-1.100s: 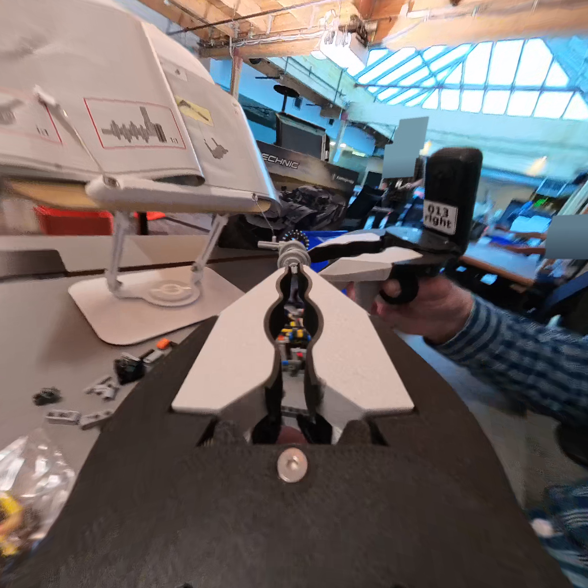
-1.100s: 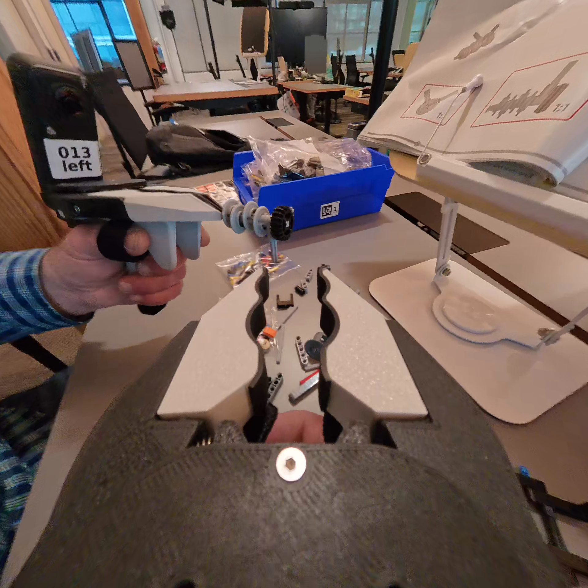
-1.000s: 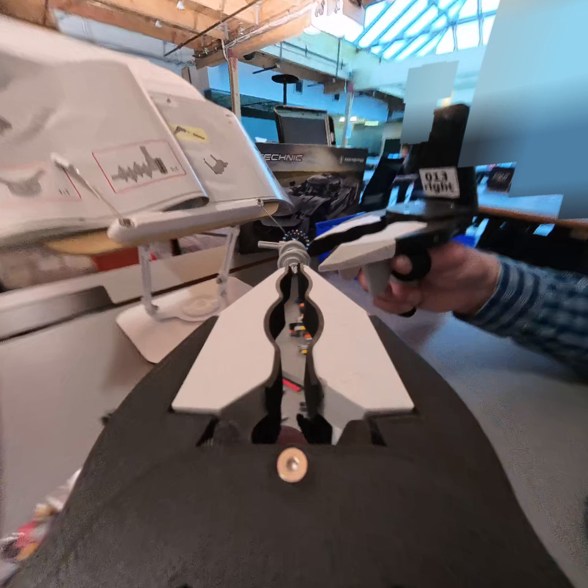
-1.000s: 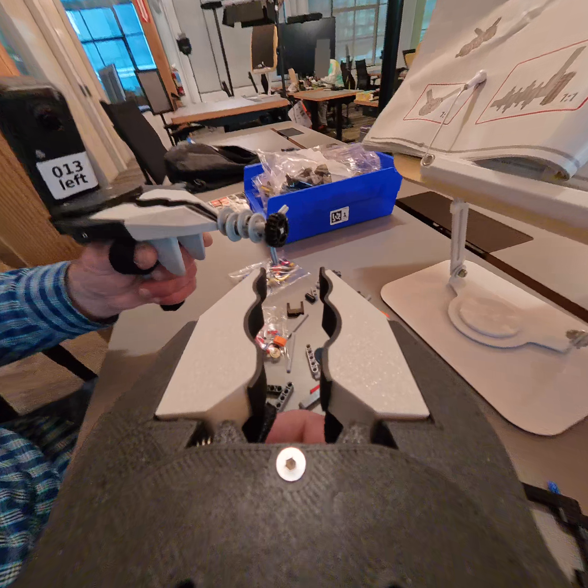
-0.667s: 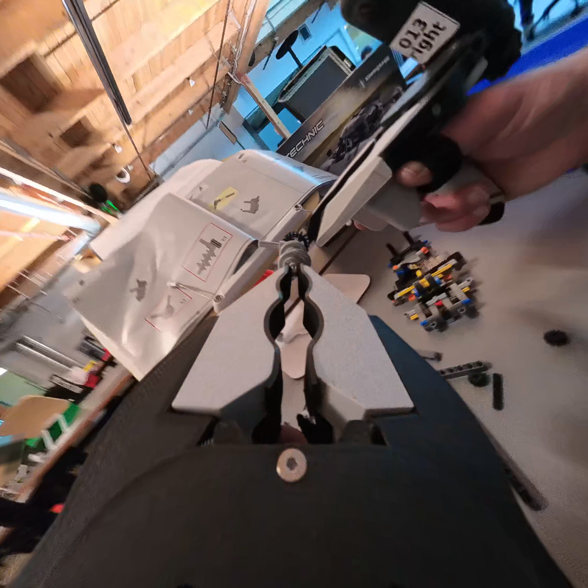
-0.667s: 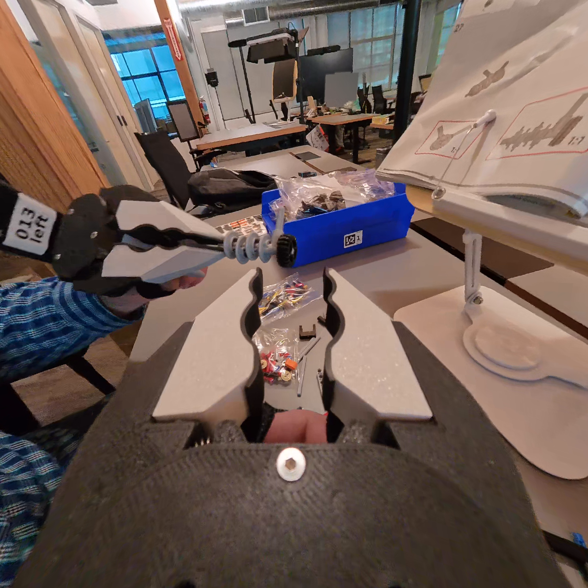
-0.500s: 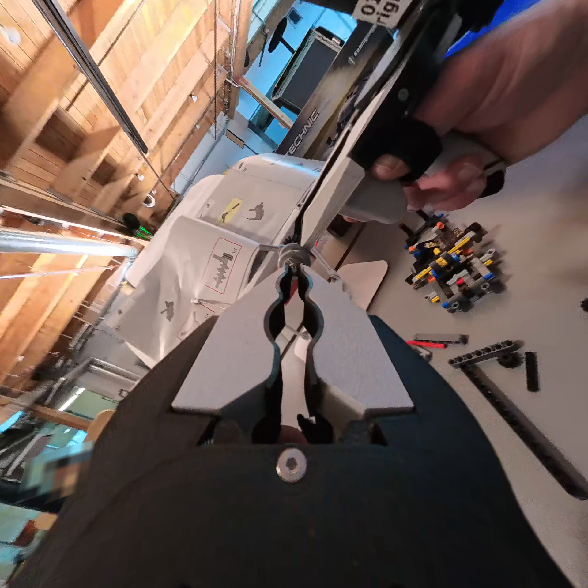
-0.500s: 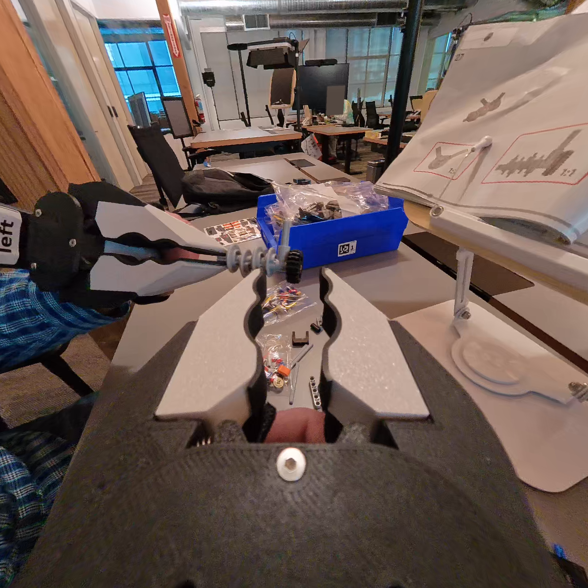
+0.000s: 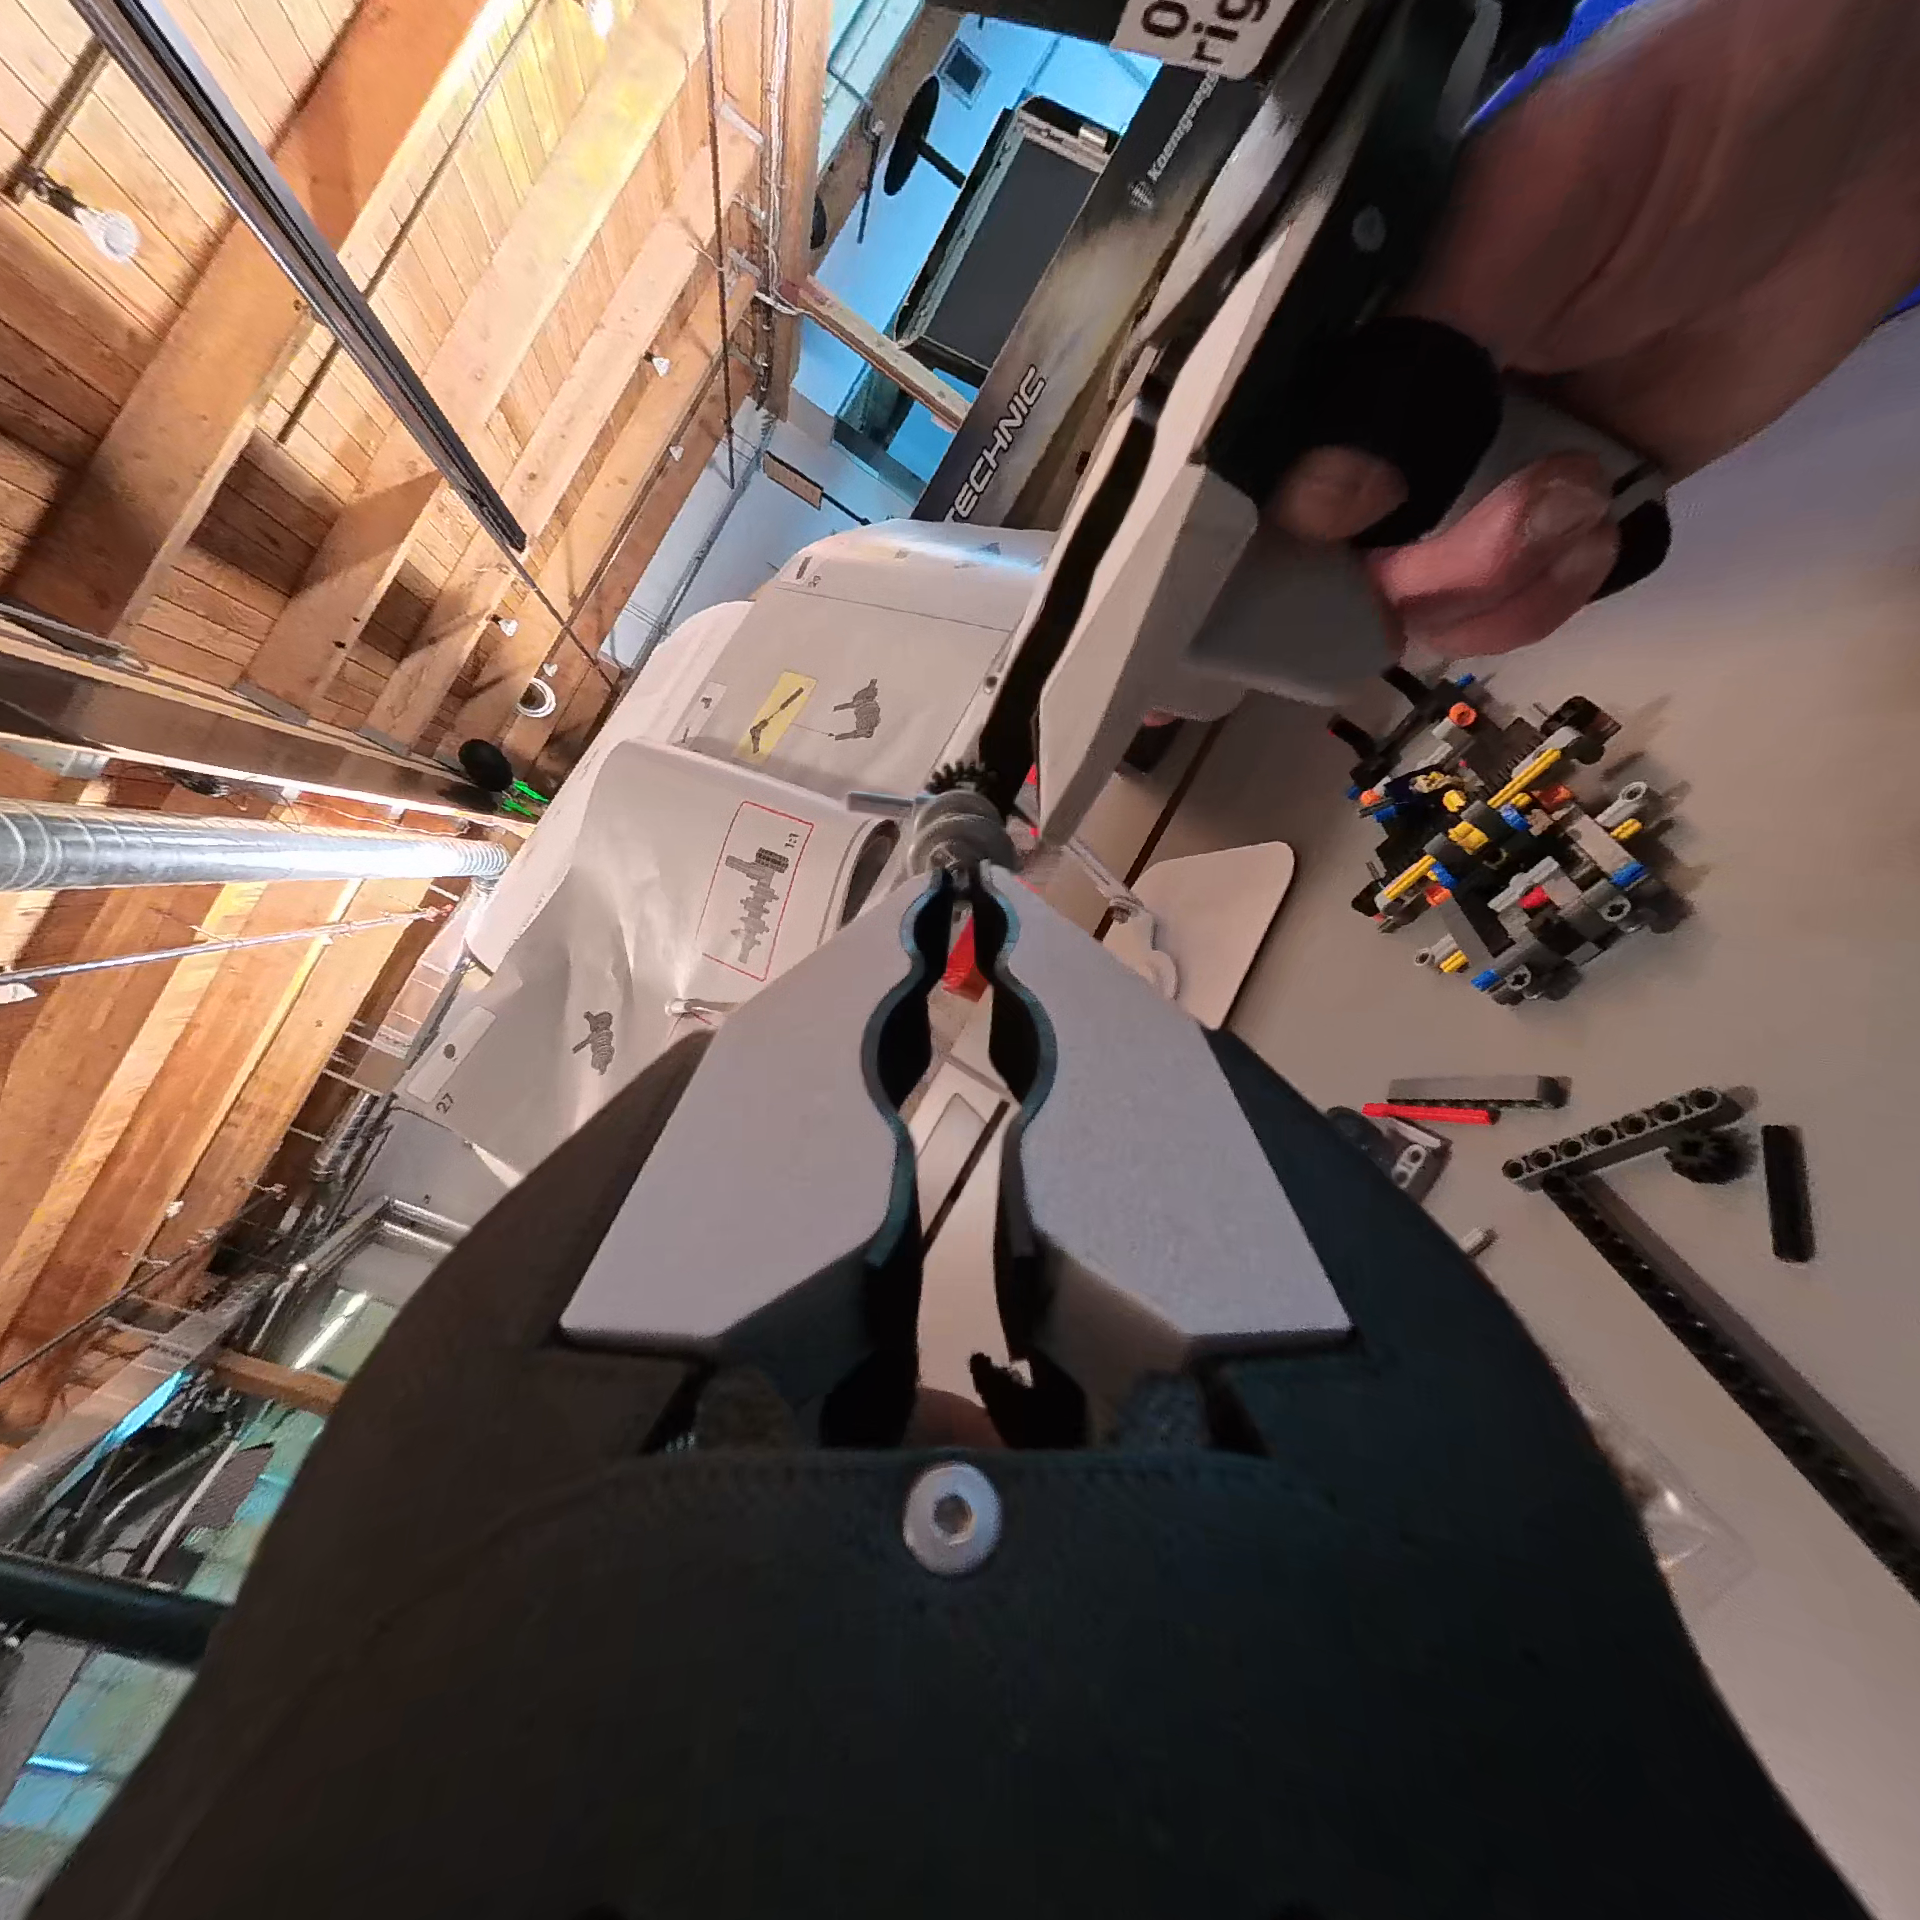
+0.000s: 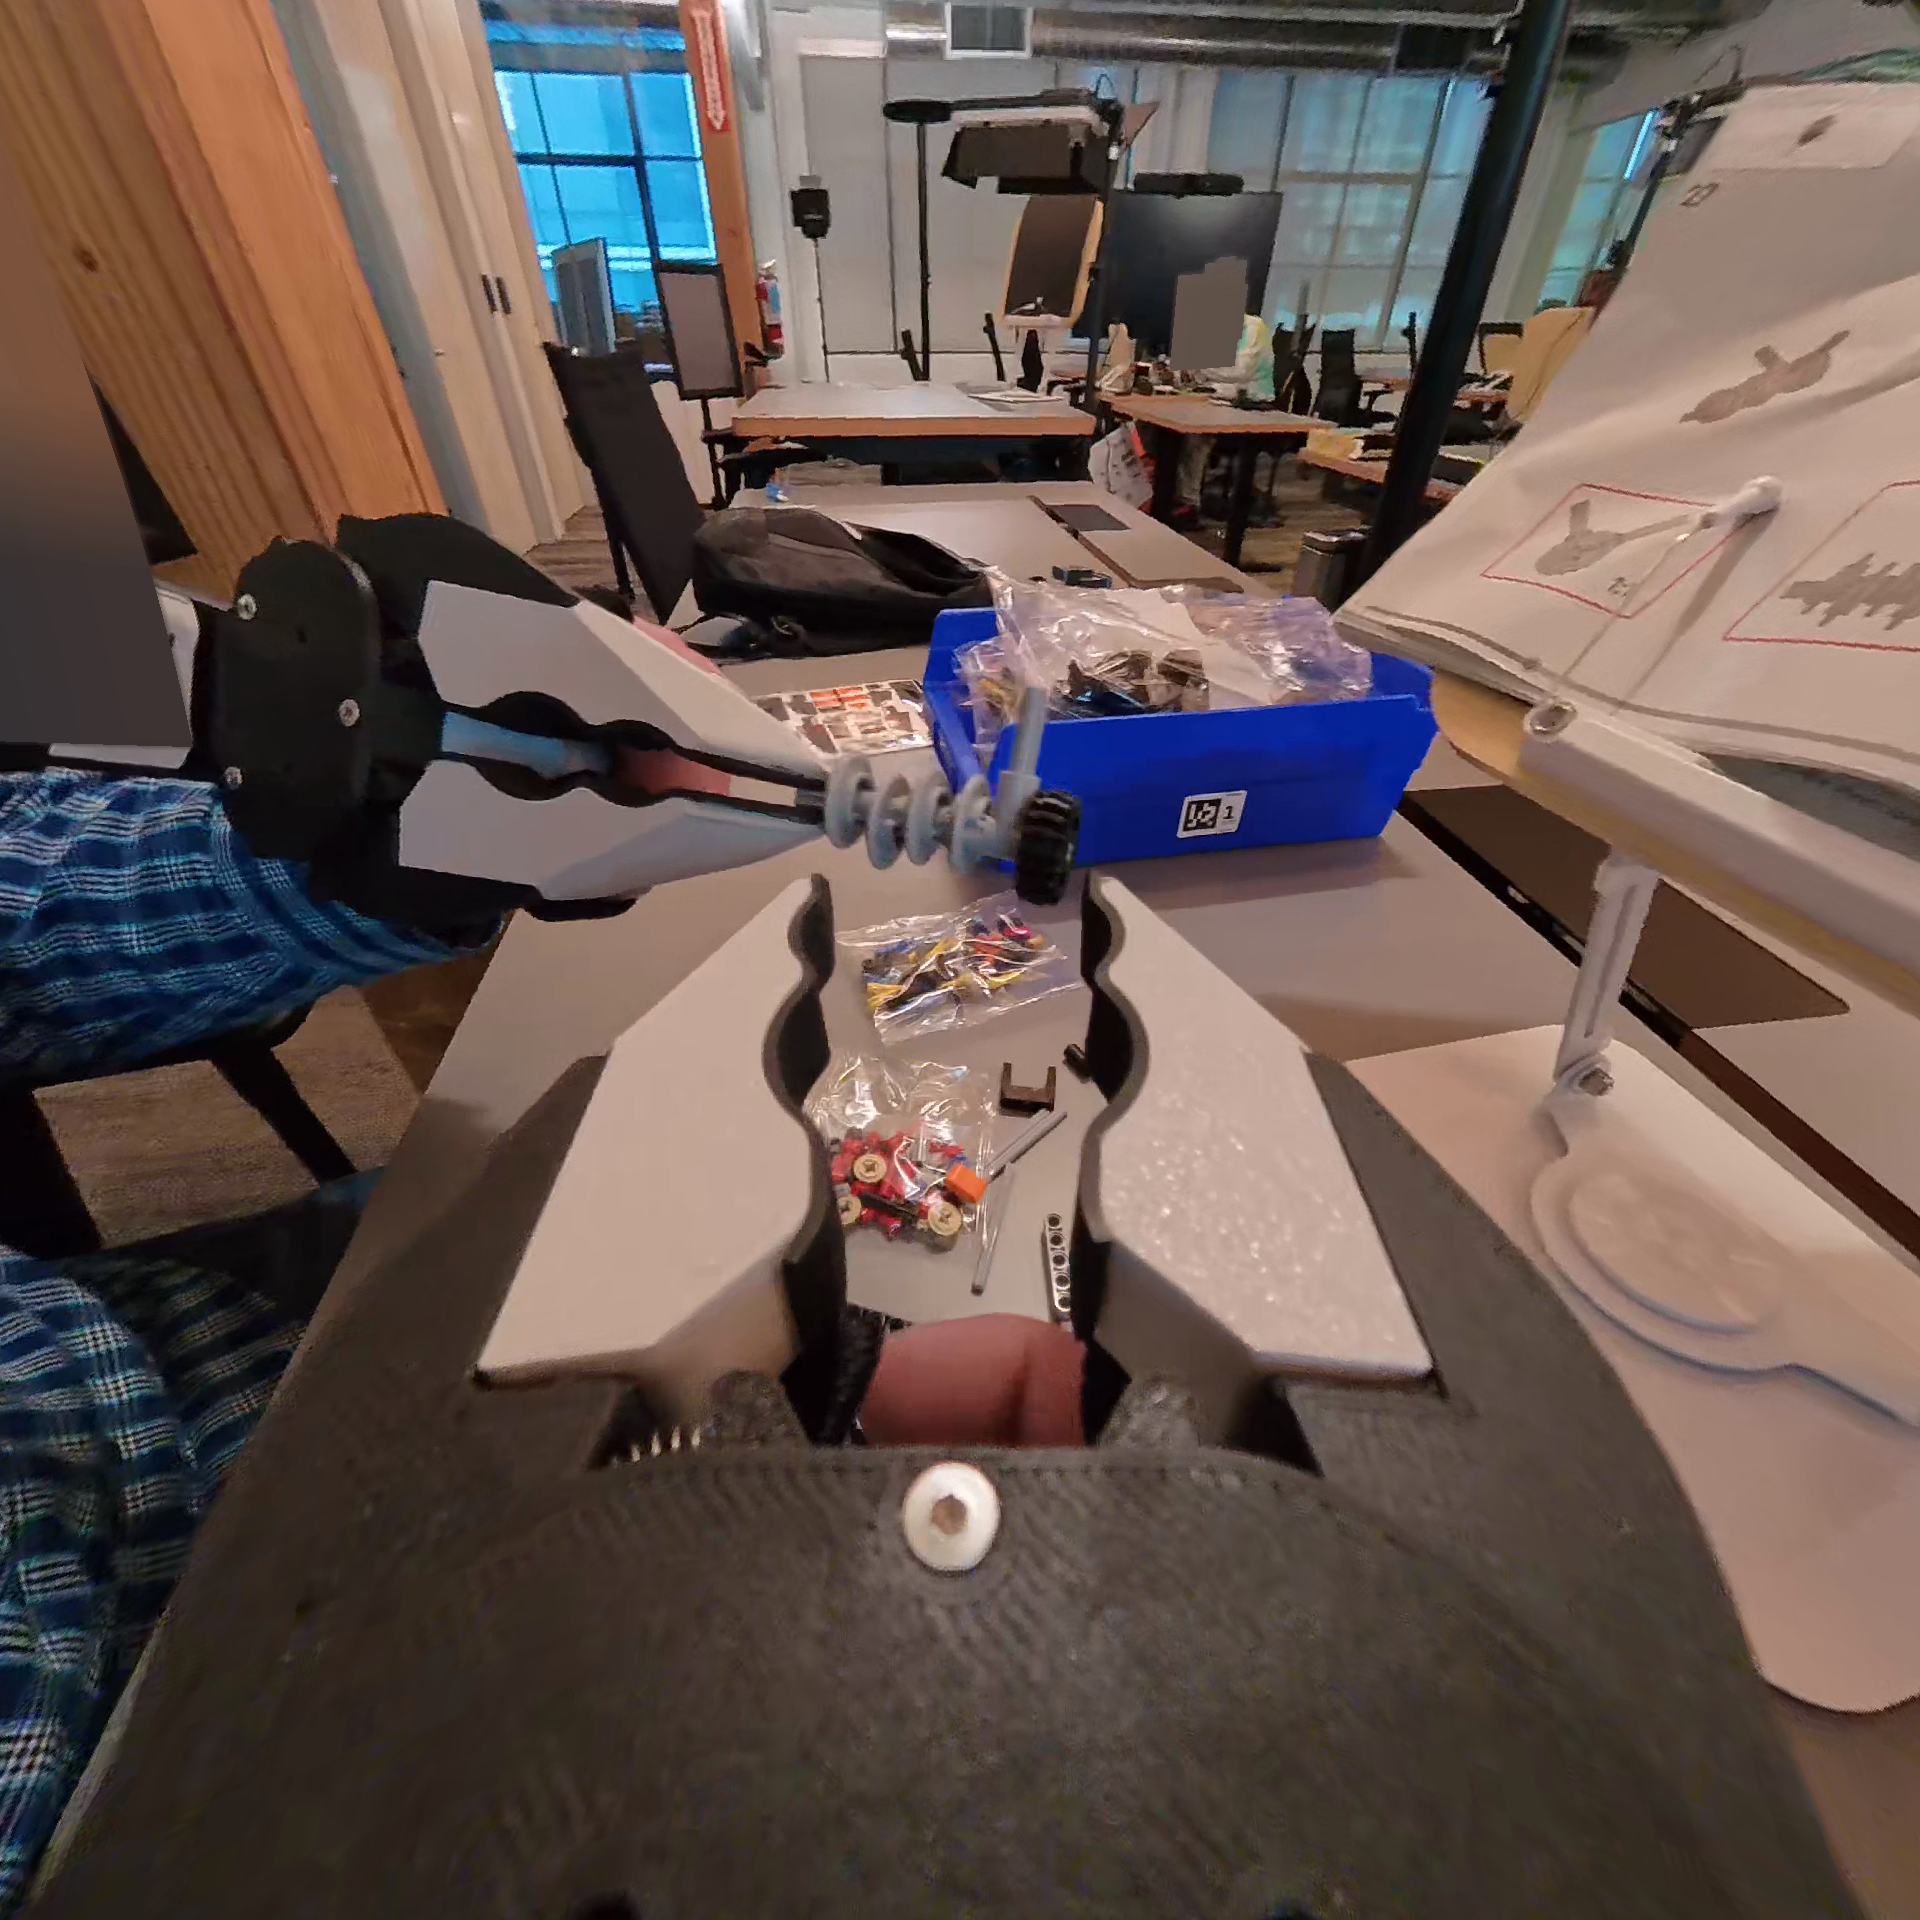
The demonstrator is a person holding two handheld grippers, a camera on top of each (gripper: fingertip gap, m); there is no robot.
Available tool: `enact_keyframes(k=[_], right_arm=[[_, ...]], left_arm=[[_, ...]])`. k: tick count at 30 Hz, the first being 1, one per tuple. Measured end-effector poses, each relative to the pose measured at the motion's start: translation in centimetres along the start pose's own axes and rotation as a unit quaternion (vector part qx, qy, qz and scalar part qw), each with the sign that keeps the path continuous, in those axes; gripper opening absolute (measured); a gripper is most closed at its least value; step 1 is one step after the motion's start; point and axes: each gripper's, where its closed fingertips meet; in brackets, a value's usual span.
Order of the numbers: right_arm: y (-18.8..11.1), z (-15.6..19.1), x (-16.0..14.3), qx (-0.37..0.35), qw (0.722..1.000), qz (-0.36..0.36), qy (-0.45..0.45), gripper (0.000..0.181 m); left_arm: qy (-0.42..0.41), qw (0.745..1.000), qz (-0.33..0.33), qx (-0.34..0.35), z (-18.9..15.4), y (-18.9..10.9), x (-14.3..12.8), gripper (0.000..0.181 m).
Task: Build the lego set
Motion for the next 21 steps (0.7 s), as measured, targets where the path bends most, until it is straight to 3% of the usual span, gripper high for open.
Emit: enact_keyframes(k=[7, 21], right_arm=[[-0.2, -0.7, -0.6, -0.041, 0.999, -0.002, -0.031, 0.023], [-1.5, -1.3, -1.0, -0.141, 0.983, 0.013, -0.118, 0.017]], left_arm=[[-0.026, 1.0, -0.014, -0.007, -0.7, 0.1, 0.4, 0.0], [-0.055, 0.998, -0.016, 0.012, -2.0, 0.9, 0.7, 0.0]])
Point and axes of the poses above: each gripper's, where its closed fingertips meet, y out along the fingers, x out of its top, z = x × y across the jaws, and after that the axes turned 2 degrees about -y, right-handed
